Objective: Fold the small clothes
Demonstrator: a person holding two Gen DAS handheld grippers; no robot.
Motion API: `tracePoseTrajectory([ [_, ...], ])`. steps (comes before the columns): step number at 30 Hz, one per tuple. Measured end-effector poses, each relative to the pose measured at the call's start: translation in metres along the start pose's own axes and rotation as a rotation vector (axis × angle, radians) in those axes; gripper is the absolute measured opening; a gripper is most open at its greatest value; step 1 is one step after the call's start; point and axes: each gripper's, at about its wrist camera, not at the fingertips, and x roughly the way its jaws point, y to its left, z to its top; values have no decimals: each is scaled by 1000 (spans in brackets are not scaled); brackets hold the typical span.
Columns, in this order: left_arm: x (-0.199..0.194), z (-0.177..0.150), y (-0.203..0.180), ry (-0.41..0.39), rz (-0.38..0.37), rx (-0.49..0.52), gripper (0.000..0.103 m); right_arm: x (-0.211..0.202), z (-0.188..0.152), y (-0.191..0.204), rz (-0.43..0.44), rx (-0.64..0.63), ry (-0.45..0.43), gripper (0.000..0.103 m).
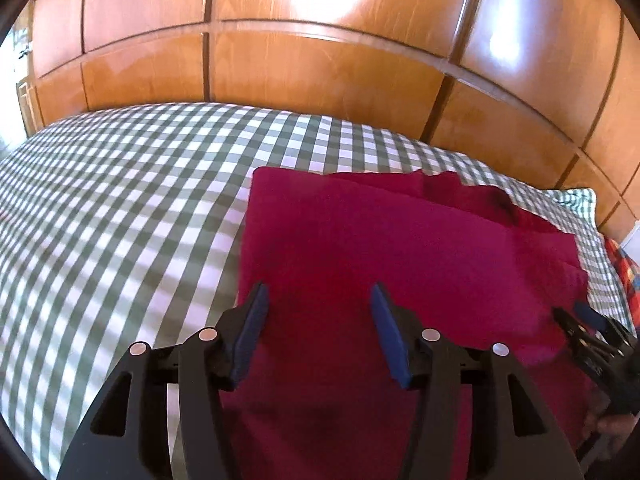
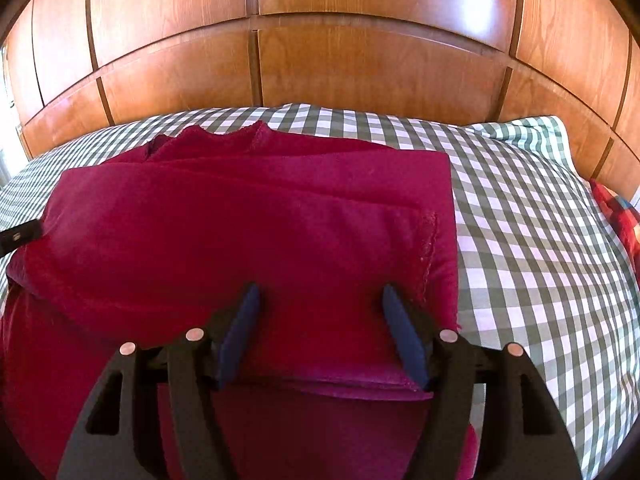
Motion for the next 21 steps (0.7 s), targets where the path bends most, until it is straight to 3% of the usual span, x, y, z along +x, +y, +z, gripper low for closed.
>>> tracePoseTrajectory([
  [9, -51, -38, 3, -3, -4, 22, 53, -5, 0, 3, -34, -13, 7, 67],
  [11, -61, -45, 5, -7, 5, 27, 53, -12, 1, 5, -44, -6, 13, 80],
  [14, -69, -54, 6, -6, 20, 39, 53, -25, -2, 9, -33, 12, 16, 82],
  [18, -79, -67, 12, 0, 30, 35, 54, -48, -13, 14, 20, 45, 16, 82],
  [19, -81, -70, 13, 0, 35, 36, 63, -52, -16, 15, 42, 54, 28, 81],
  [21, -87, -77, 15, -10, 49, 35, 66, -60, -25, 16, 90, 79, 59, 77],
])
